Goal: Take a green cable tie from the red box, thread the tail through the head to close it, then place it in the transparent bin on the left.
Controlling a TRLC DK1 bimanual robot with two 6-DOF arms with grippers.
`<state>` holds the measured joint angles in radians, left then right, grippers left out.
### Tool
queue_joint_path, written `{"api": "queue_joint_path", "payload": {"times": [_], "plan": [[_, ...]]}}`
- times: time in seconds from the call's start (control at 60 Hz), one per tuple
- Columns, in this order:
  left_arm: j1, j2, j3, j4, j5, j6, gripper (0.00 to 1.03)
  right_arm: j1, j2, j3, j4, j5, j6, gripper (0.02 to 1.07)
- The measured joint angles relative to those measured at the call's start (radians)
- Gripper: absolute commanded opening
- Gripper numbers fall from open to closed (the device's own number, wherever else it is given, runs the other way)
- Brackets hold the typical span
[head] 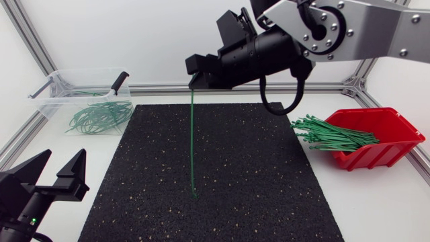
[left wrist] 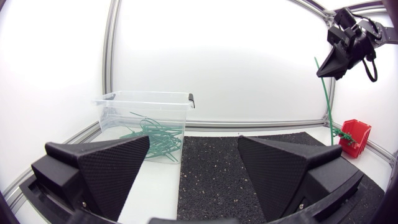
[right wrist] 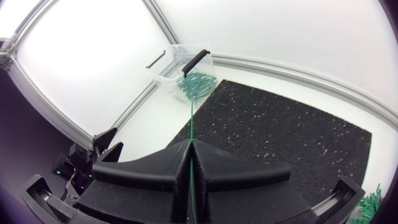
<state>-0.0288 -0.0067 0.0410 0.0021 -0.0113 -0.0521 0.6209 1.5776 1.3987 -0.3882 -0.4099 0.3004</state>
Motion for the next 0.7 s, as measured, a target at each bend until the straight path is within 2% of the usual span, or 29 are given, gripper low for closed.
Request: {"api": "queue_joint_path", "payload": {"times": [0.25,0.4,0.7], "plan": [[-0.001,0.0,0.0,0.0,0.0,0.0,0.99,-0.01,0.113,-0.066,0.13,-0.15,0.127,0.08],[-0.002,0.0,0.0,0.0,0.0,0.0,0.99,-0.03,0.125,-0.112,0.211,-0.167,0.149,0.08],[-0.006,0.0,0.0,0.0,0.0,0.0,0.99,-0.126,0.13,-0.235,0.258,-0.162,0.111,0.08]]}}
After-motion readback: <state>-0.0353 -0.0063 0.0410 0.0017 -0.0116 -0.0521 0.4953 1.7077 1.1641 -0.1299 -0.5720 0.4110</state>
